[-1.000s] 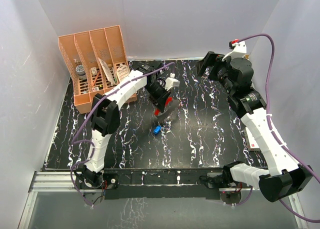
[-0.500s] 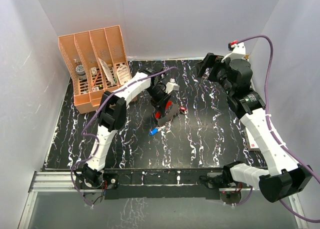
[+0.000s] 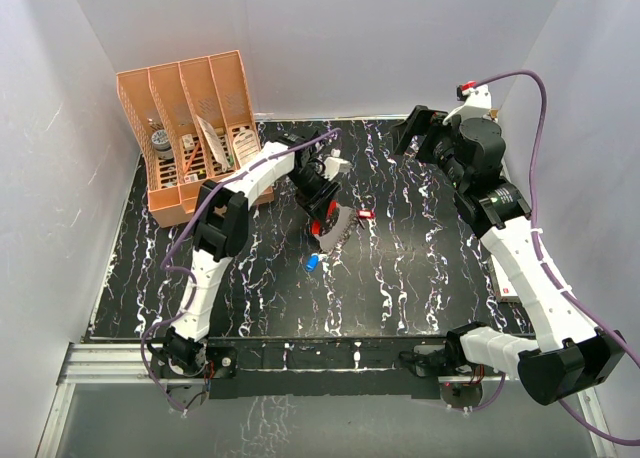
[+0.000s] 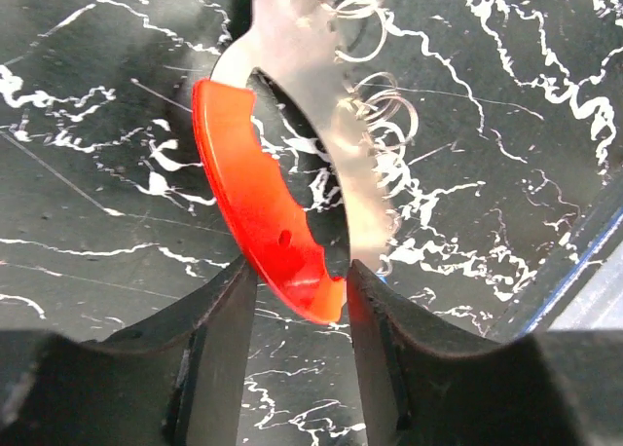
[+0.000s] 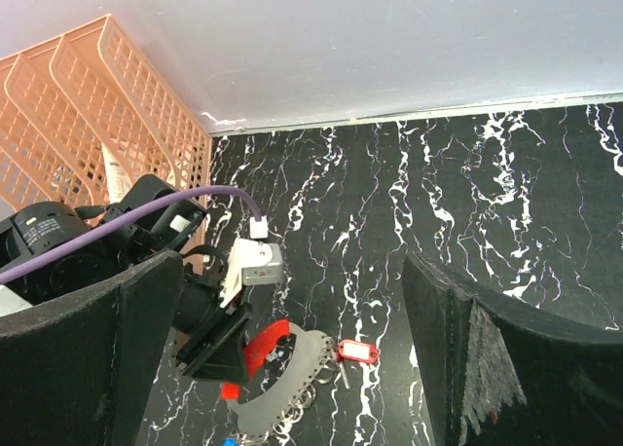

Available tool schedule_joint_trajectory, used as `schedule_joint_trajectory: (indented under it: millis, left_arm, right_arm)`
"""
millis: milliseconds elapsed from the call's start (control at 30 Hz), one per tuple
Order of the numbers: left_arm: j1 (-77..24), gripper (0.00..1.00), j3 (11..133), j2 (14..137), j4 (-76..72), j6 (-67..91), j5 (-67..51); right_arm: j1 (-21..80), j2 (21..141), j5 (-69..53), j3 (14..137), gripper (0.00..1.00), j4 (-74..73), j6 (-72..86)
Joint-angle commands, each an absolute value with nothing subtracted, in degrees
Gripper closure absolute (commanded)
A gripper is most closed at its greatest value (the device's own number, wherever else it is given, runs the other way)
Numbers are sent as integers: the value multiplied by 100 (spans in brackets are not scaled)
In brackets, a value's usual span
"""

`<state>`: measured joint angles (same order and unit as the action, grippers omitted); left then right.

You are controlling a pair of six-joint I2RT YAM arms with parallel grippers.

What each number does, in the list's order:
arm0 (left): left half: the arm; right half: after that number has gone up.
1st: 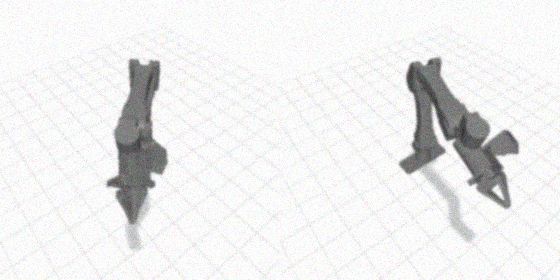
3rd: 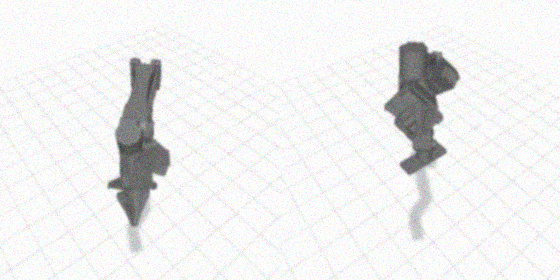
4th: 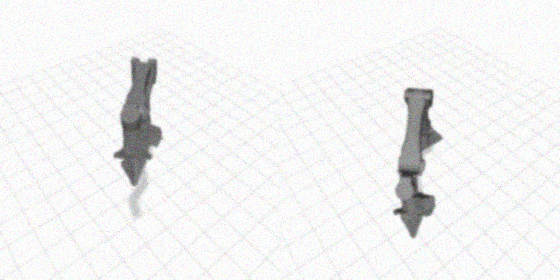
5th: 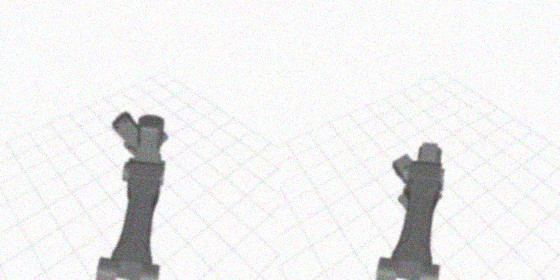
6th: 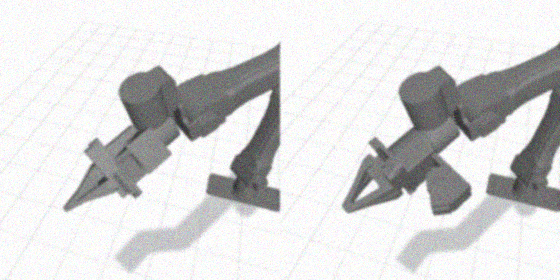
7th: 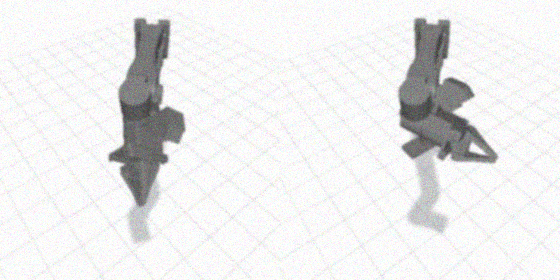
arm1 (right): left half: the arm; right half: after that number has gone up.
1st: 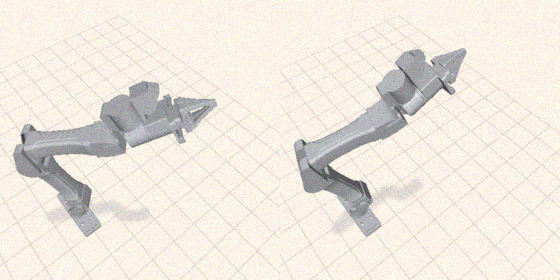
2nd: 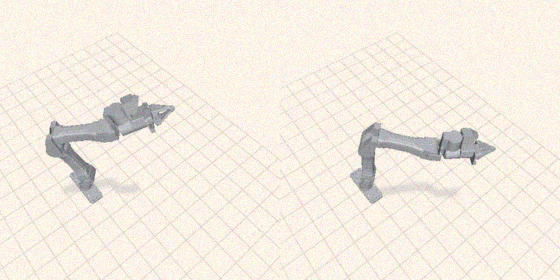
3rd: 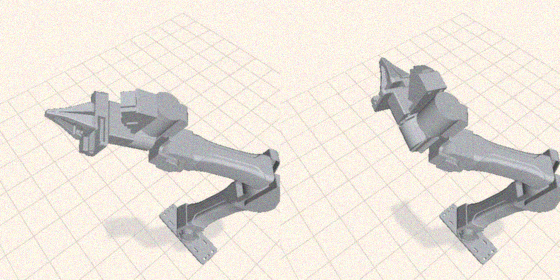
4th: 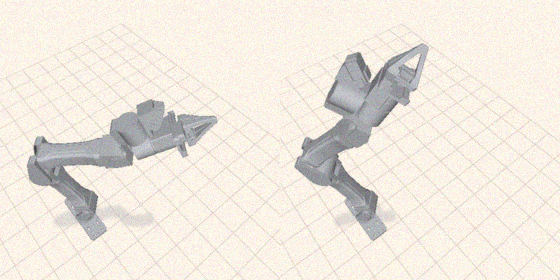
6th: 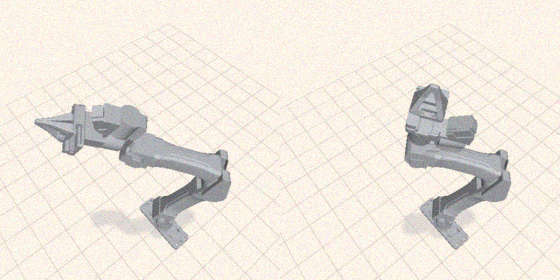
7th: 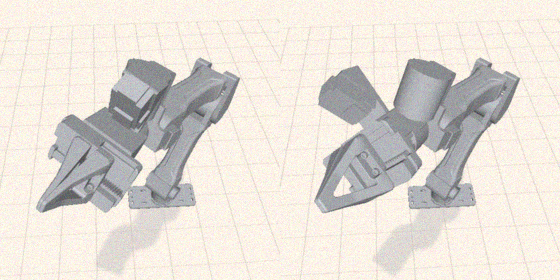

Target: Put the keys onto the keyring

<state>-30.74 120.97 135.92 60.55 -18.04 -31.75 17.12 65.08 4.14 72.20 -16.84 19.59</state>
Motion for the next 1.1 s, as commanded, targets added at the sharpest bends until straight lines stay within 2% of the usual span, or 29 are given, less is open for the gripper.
schedule_joint_trajectory:
  millis: [0,133,267,400,500,533,567,700,1067]
  left_arm:
    - [-2999,57,12056,13163,5970,-1648,-2972]
    - [-2978,54,12001,12894,5694,-1409,-2401]
    - [-2955,50,11902,12540,5416,-1158,-1259]
    - [-2958,46,11310,11806,4644,-961,-655]
    - [-2962,30,10417,10945,3549,-778,-346]
    - [-2959,6,10084,10616,3106,-680,-241]
    - [-2962,2,9768,10182,2732,-627,-178]
    - [-2956,1,8823,9104,1556,-38,343]
    - [-2982,1,7544,7525,554,1243,1169]
  right_arm:
    - [1680,6342,382,7216,6,-1354,1926]
    - [1680,6337,366,7225,6,-1354,1934]
    - [1683,6328,319,7200,6,-1354,1938]
    - [1680,6307,246,7109,5,-1346,1927]
    - [1679,6261,205,7004,2,-1344,1913]
    - [1681,6227,175,6966,2,-1327,1908]
    - [1684,6197,159,6942,2,-1326,1907]
    - [1679,6027,345,6848,2,-1324,1891]
    - [1679,6256,441,6739,2,-1505,2138]
